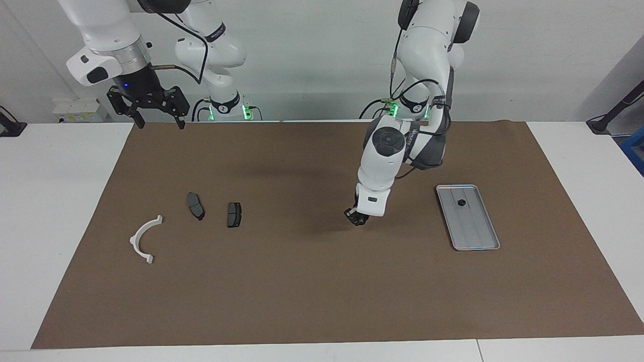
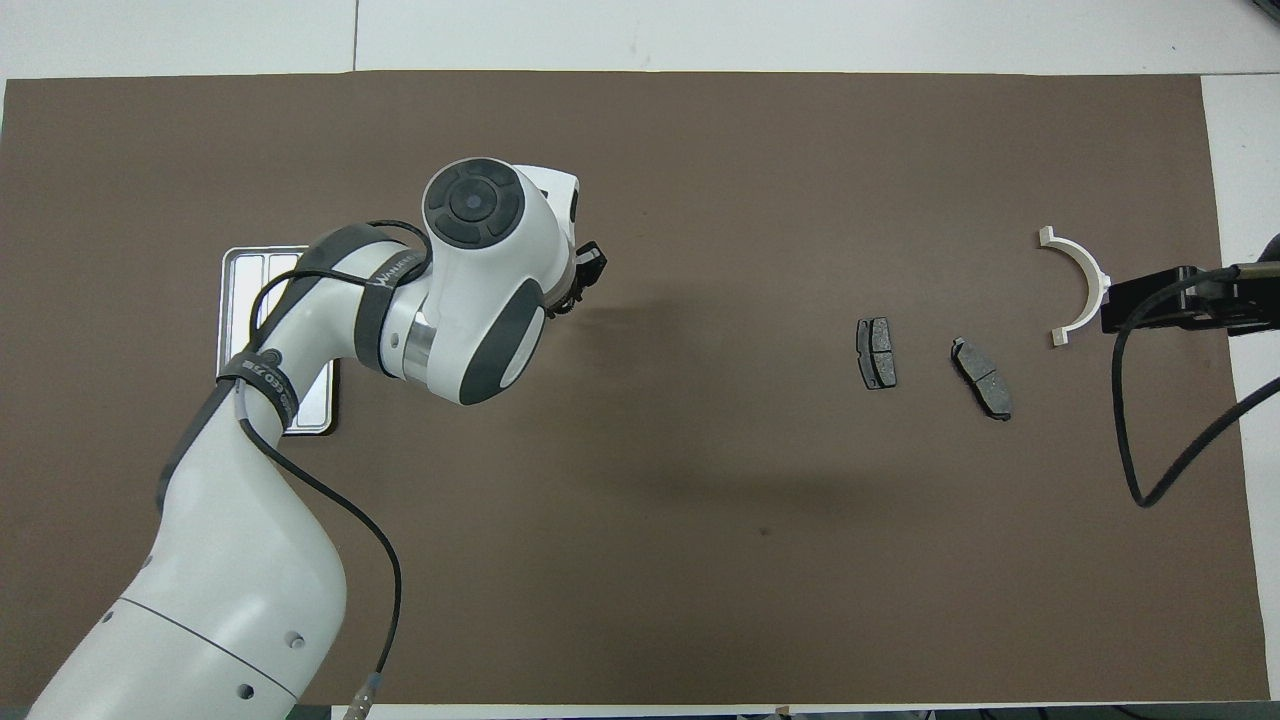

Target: Place bearing gear from tray to pile

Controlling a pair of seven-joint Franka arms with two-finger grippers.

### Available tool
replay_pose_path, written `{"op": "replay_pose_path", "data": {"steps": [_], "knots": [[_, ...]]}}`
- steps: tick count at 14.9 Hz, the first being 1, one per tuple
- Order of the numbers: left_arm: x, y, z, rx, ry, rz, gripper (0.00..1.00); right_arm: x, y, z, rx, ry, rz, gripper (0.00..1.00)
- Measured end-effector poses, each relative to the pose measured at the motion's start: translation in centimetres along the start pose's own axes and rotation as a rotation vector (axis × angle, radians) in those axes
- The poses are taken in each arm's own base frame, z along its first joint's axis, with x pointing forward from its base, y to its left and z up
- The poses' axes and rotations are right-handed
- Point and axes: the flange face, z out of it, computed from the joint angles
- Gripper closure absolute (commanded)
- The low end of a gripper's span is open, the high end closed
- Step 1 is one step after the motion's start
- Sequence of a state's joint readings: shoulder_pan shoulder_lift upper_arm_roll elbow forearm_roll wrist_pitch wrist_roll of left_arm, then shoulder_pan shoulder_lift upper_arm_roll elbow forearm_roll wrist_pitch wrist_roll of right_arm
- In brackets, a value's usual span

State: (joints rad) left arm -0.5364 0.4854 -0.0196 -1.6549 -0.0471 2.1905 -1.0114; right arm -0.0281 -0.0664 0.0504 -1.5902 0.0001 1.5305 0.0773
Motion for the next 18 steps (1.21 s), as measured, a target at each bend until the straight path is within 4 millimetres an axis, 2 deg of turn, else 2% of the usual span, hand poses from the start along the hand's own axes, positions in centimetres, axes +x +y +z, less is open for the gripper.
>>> {"op": "replay_pose_path", "data": {"steps": [2, 3, 4, 8, 10, 11, 12, 14, 16, 17, 18], "knots": [[-1.3, -0.8, 2.7, 0.006, -0.002, 0.009, 0.79, 0.0, 0.0, 0.0, 0.000, 0.001, 0.000, 0.00], [-1.7, -1.2, 3.5, 0.010, -0.004, 0.010, 0.61, 0.0, 0.0, 0.0, 0.000, 0.001, 0.000, 0.00], [-1.8, -1.4, 3.7, 0.008, -0.001, 0.010, 0.01, 0.0, 0.0, 0.0, 0.000, 0.001, 0.000, 0.00], [-1.7, -2.1, 2.7, 0.045, -0.020, 0.002, 0.00, -0.2, -0.2, 0.2, 0.000, -0.006, -0.004, 0.00], [-0.5, -3.9, 0.3, 0.084, -0.038, 0.009, 0.00, -0.3, -1.0, 0.6, -0.001, -0.011, 0.009, 0.00], [0.7, -5.7, -1.5, 0.090, -0.043, 0.041, 0.00, -0.3, -1.8, 0.8, 0.000, -0.008, 0.024, 0.00], [2.1, -8.4, -3.4, 0.093, -0.048, 0.081, 0.00, -0.3, -3.0, 1.0, 0.000, -0.002, 0.041, 0.00], [5.4, -16.3, -6.1, 0.093, -0.064, 0.183, 0.00, -0.4, -6.2, 1.8, 0.005, 0.016, 0.073, 0.00], [8.6, -24.8, -6.8, 0.086, -0.084, 0.286, 0.14, -0.6, -10.4, 3.4, 0.015, 0.039, 0.113, 0.00], [10.2, -28.4, -6.8, 0.074, -0.079, 0.332, 0.24, -0.6, -12.7, 4.6, 0.022, 0.048, 0.134, 0.00], [11.7, -31.2, -6.7, 0.064, -0.071, 0.363, 0.29, -0.7, -15.1, 6.0, 0.029, 0.052, 0.152, 0.00]]}}
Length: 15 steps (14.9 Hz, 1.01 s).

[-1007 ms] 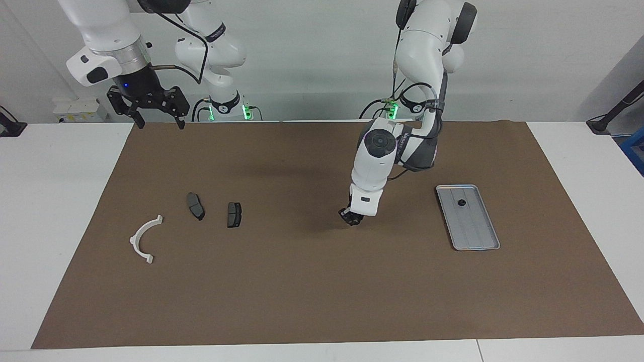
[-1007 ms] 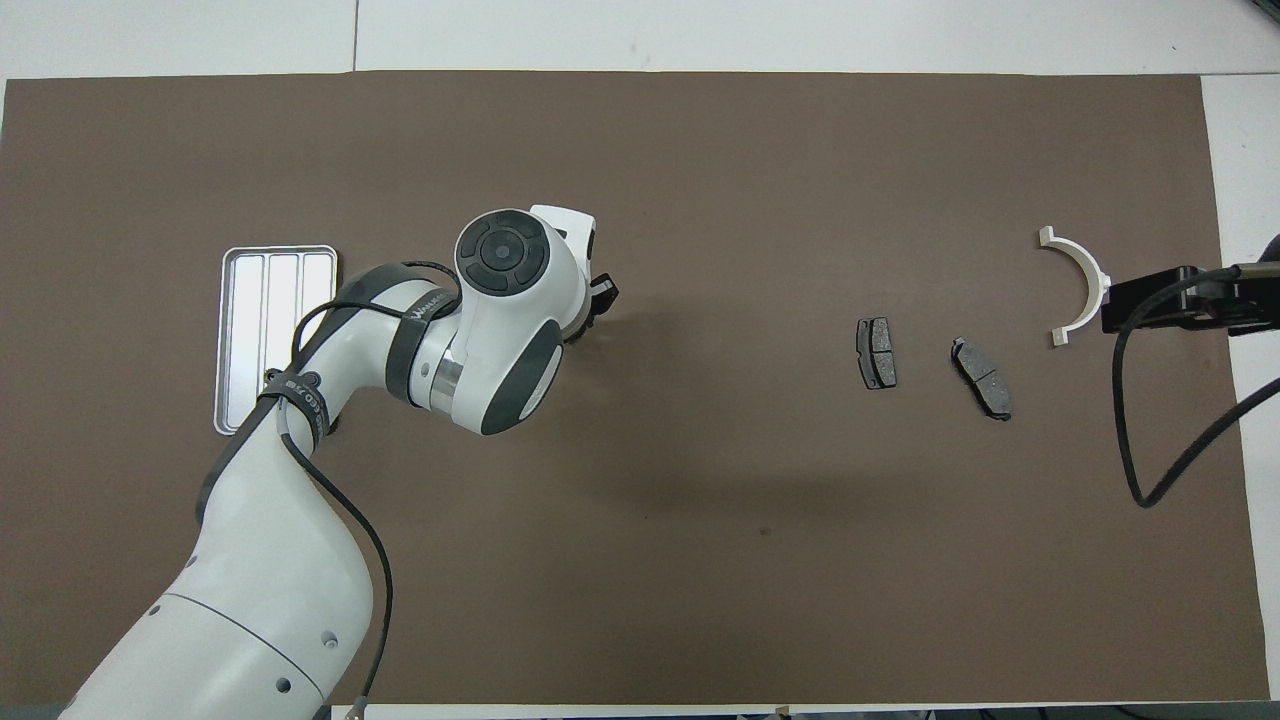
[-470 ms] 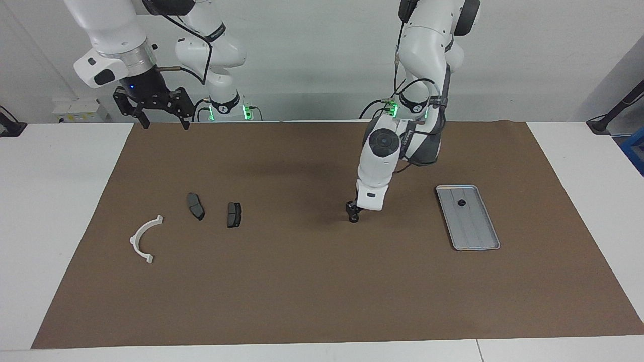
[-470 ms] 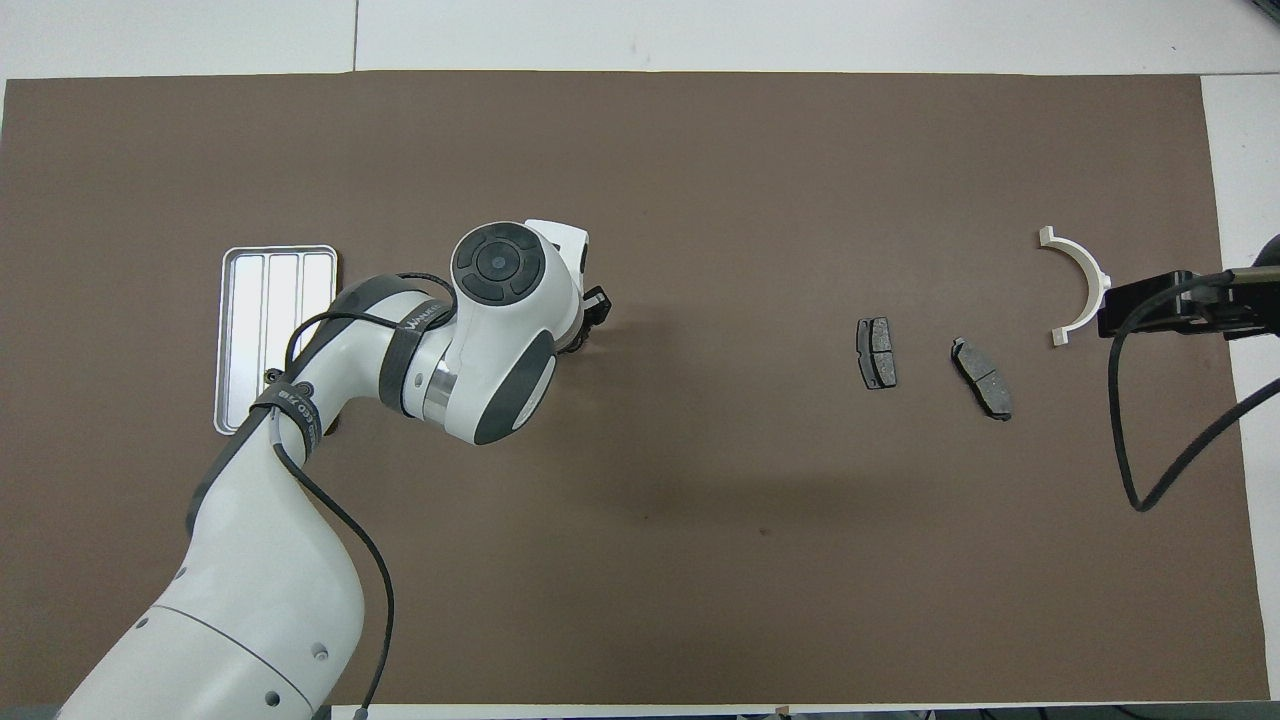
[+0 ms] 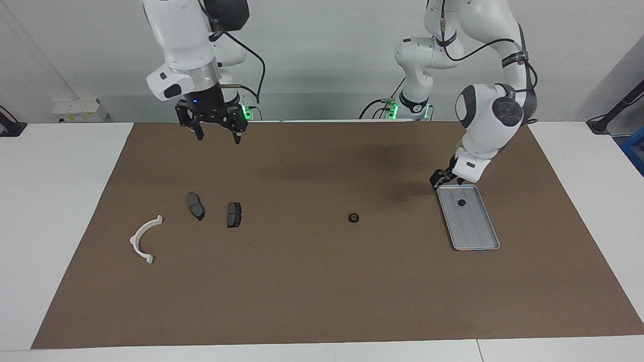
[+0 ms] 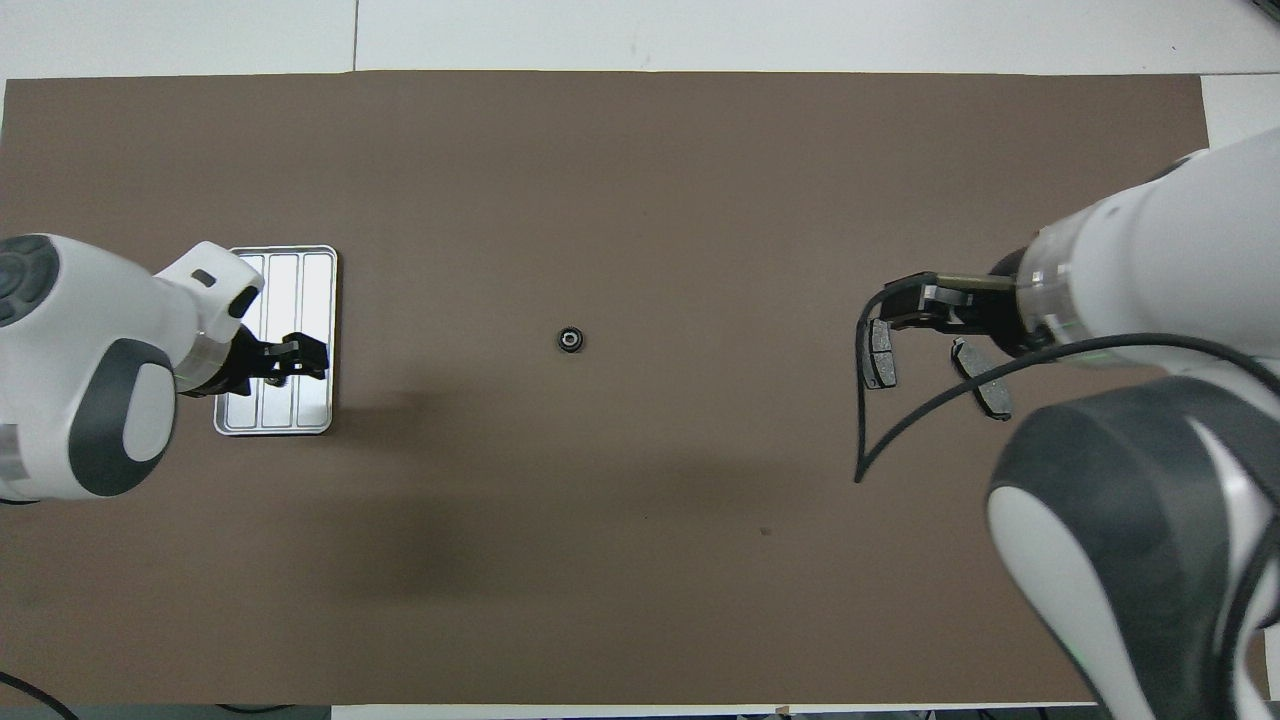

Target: Place bearing gear from tray to pile

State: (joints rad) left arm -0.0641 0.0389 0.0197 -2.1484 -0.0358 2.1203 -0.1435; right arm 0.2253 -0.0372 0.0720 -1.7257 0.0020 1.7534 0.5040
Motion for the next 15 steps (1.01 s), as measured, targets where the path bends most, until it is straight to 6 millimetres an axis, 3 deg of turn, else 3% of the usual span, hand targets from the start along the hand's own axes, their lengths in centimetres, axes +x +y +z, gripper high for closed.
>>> {"op": "replay_pose_path", "data": {"steps": [1, 3, 5, 9, 15], "knots": [[0.3, -2.2, 0.2, -0.004, 0.012, 0.013, 0.32, -0.4, -2.3, 1.5, 0.005, 0.001, 0.020, 0.00], [0.9, -3.9, 0.9, -0.007, 0.045, 0.017, 0.40, -1.0, -6.9, 5.0, 0.017, -0.001, 0.073, 0.00], [1.6, -3.5, 2.6, -0.007, 0.059, 0.024, 0.49, -1.5, -10.7, 8.5, 0.022, -0.010, 0.119, 0.00], [2.5, -2.9, 5.7, -0.005, 0.058, 0.033, 0.51, -1.7, -16.8, 13.3, 0.025, -0.028, 0.193, 0.00], [2.5, -3.0, 7.1, -0.003, 0.039, 0.032, 0.51, -2.9, -26.2, 21.7, -0.054, -0.030, 0.195, 0.00]]}}
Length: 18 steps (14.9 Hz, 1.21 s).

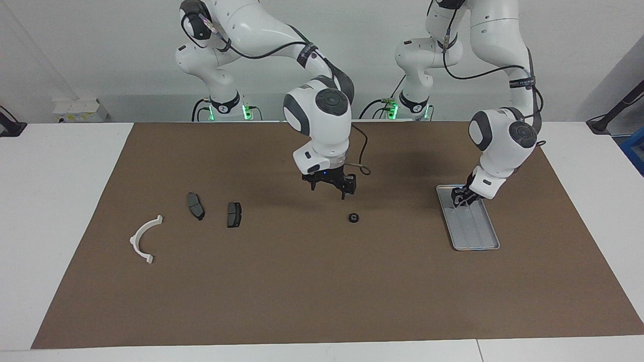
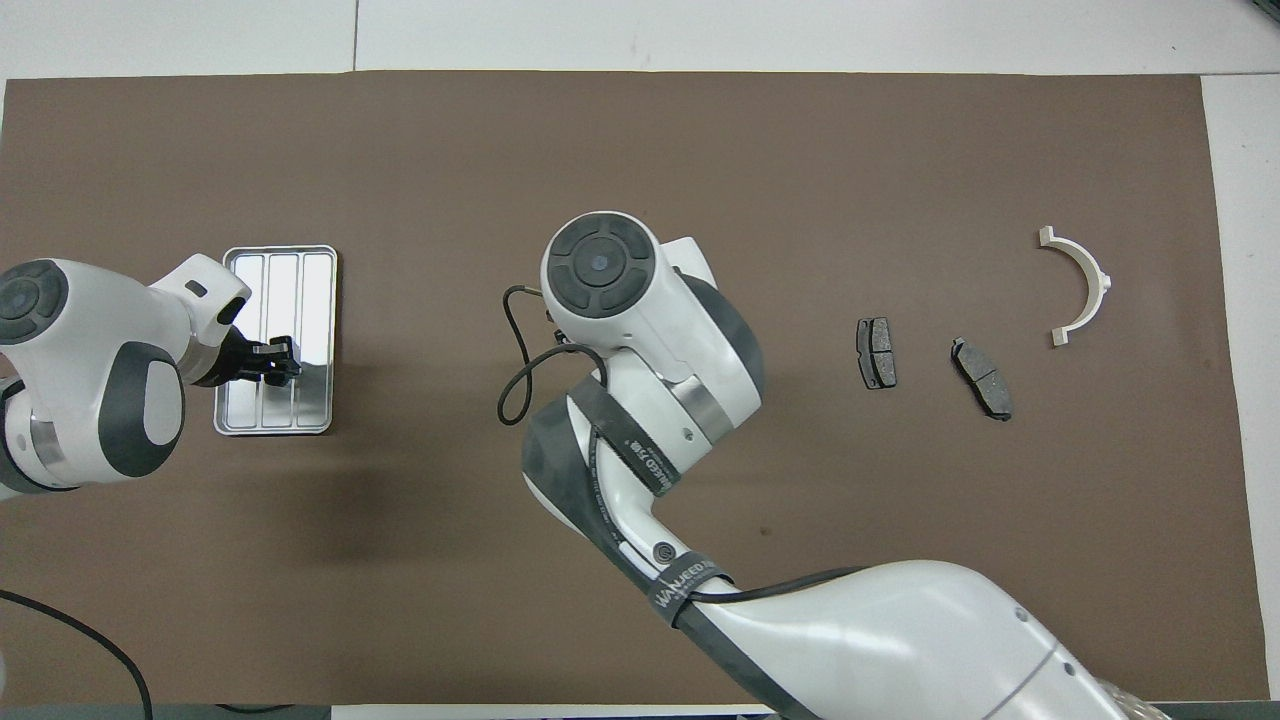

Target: Place bearing gear from tray to pile

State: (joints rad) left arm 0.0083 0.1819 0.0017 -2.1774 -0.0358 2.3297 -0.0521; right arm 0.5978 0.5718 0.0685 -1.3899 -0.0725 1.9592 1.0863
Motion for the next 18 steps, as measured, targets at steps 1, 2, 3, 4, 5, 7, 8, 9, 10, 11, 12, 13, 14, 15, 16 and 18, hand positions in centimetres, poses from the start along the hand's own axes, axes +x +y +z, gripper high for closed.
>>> {"op": "replay_pose_path", "data": {"steps": [1, 2, 3, 4, 5, 7, 8, 9, 10, 11, 12, 13, 14, 15, 16, 18], "knots": [[-0.1, 0.0, 0.2, 0.000, -0.005, 0.000, 0.51, -0.3, -1.5, 1.0, -0.006, 0.001, 0.007, 0.00], [-0.4, 0.0, 0.5, 0.001, -0.012, 0.000, 0.51, -0.4, -2.6, 1.9, -0.009, -0.001, 0.013, 0.00], [-0.6, -0.1, 0.8, 0.001, -0.018, 0.000, 0.52, -0.5, -3.5, 2.3, -0.008, -0.001, 0.018, 0.00], [-0.6, -0.1, 0.8, 0.001, -0.018, -0.001, 0.58, -0.5, -4.3, 2.6, -0.003, 0.000, 0.021, 0.00], [-0.6, -0.1, 0.8, 0.001, -0.018, -0.001, 0.68, -0.4, -4.7, 2.7, 0.001, 0.001, 0.023, 0.00], [-0.6, -0.2, 0.7, 0.002, -0.016, -0.003, 0.88, -0.2, -5.1, 3.1, 0.004, 0.002, 0.025, 0.00], [-0.6, -0.2, 0.6, 0.002, -0.016, -0.003, 0.90, -0.1, -5.1, 3.6, 0.000, 0.000, 0.026, 0.00], [-0.5, -0.2, 0.5, 0.002, -0.018, -0.003, 0.90, 0.0, -5.2, 4.3, -0.007, -0.002, 0.025, 0.00], [-0.4, -0.2, 0.3, 0.002, -0.025, -0.003, 0.90, 0.0, -5.2, 5.1, -0.013, -0.001, 0.024, 0.00], [-0.1, -0.1, -0.4, 0.002, -0.035, -0.003, 0.90, 0.0, -5.3, 5.8, -0.019, 0.002, 0.021, 0.00], [0.4, 0.0, -1.5, 0.002, -0.047, -0.007, 0.90, 0.1, -5.4, 6.6, -0.024, 0.005, 0.018, 0.00], [1.0, 0.1, -3.1, 0.002, -0.062, -0.017, 0.90, 0.0, -5.4, 7.3, -0.028, 0.005, 0.016, 0.00], [1.7, 0.4, -5.2, 0.002, -0.076, -0.035, 0.90, 0.0, -5.5, 7.9, -0.031, 0.003, 0.015, 0.00], [2.1, 0.8, -7.3, 0.003, -0.088, -0.051, 0.90, 0.0, -5.5, 8.3, -0.033, 0.002, 0.015, 0.00], [2.3, 1.3, -9.2, 0.004, -0.097, -0.068, 0.90, 0.0, -5.6, 8.5, -0.031, 0.003, 0.014, 0.00], [2.2, 3.0, -11.8, 0.008, -0.106, -0.094, 0.90, -0.2, -5.8, 8.6, -0.030, 0.003, 0.011, 0.03]]}}
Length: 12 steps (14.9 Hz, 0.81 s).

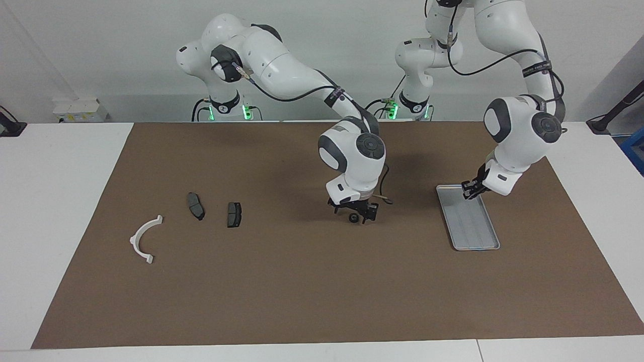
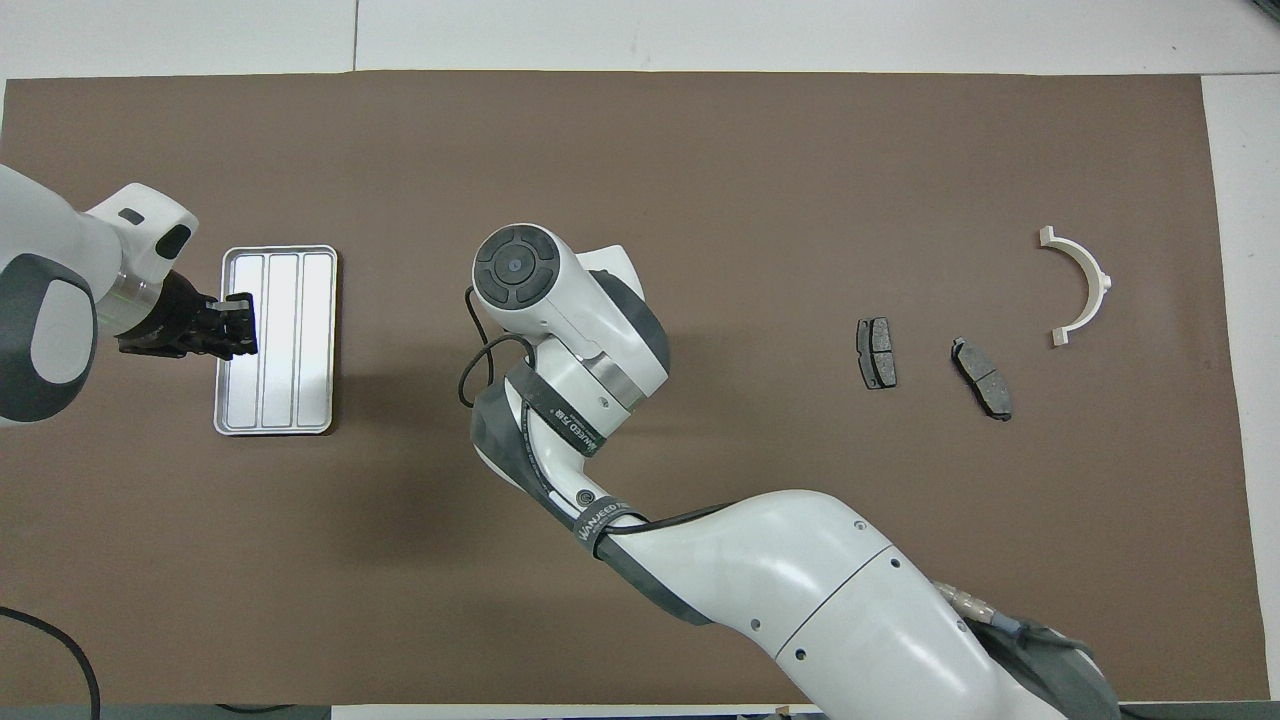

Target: Place bearing gear from tray to pile

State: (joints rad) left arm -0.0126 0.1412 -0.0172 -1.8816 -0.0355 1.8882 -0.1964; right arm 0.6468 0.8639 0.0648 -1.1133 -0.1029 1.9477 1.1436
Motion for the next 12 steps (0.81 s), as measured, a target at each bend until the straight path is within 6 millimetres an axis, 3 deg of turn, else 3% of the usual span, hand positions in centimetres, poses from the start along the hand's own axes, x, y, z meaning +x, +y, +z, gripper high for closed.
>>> {"op": "replay_pose_path", "data": {"steps": [4, 8, 9, 12], "knots": [[-1.3, 4.4, -0.3, 0.012, -0.007, -0.020, 0.90, -0.9, -0.6, 0.3, 0.006, 0.003, -0.014, 0.31], [-1.5, 4.7, -0.1, 0.015, -0.012, -0.025, 0.90, -0.8, -0.8, 0.3, 0.025, 0.011, -0.014, 0.91], [-1.4, 4.6, -0.1, 0.015, -0.012, -0.028, 0.90, -0.8, -0.9, 0.2, 0.031, 0.014, -0.014, 1.00], [-1.5, 4.9, -0.1, 0.016, -0.012, -0.035, 0.90, -0.7, -0.9, 0.1, 0.033, 0.015, -0.013, 1.00]]}}
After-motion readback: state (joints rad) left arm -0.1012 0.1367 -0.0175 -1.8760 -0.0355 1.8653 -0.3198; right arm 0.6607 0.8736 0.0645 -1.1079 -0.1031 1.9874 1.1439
